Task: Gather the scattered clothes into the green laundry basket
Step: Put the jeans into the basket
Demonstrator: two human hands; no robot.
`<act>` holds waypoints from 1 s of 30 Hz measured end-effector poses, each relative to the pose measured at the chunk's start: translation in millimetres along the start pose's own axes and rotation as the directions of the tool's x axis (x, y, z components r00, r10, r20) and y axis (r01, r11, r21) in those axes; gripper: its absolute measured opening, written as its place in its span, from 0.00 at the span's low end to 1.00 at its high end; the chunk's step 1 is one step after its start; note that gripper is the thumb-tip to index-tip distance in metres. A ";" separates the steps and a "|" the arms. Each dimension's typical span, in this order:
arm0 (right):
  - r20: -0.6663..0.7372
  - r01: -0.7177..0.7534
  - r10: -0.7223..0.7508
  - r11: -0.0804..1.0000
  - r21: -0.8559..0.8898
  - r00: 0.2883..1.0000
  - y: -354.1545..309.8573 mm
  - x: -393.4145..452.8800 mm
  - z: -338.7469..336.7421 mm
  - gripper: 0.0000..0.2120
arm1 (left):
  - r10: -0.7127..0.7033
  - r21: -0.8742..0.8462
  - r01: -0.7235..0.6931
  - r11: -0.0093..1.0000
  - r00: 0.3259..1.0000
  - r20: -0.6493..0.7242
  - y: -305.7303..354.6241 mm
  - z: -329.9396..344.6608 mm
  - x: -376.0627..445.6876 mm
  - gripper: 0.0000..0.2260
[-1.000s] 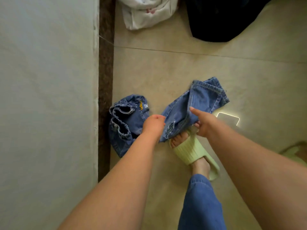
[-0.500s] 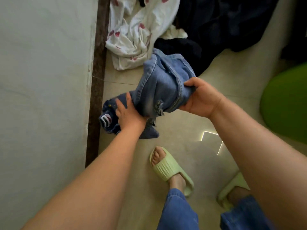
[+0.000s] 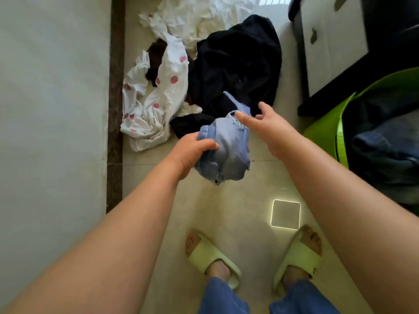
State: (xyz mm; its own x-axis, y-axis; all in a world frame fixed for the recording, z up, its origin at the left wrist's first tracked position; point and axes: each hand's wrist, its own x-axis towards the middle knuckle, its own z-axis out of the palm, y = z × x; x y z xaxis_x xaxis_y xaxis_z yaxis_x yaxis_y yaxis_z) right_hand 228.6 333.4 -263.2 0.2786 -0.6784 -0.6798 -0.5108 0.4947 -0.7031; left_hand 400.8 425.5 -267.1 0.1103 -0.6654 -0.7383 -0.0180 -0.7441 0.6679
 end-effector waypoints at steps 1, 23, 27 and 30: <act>-0.033 0.105 -0.107 0.992 -0.067 0.994 -1.0 -6.3 -9.3 0.37 | 0.029 0.040 -0.029 0.999 0.999 0.014 13.9 6.4 -2.6 0.13; -0.006 0.142 -0.193 0.699 0.701 0.981 7.0 -121.6 -248.3 0.19 | 0.391 -0.403 -0.291 0.868 0.900 0.191 261.6 248.6 -56.7 0.10; -0.058 0.184 -0.280 0.448 0.875 0.958 22.5 -148.2 -289.6 0.28 | 0.526 -0.236 -0.529 0.815 0.847 -0.079 260.5 278.4 -62.7 0.10; -0.188 0.276 -0.315 0.263 0.924 0.930 20.3 -167.8 -324.7 0.18 | 0.438 0.119 -0.442 0.889 0.897 0.056 253.4 284.1 -56.4 0.26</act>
State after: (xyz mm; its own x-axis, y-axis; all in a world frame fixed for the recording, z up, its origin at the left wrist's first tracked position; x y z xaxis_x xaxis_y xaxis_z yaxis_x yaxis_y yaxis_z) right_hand -92.6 280.9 -95.6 0.2669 -0.8893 -0.3714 0.6944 0.4447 -0.5657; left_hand 107.7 257.3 -83.0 0.0354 -0.9263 -0.3751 -0.1827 -0.3750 0.9088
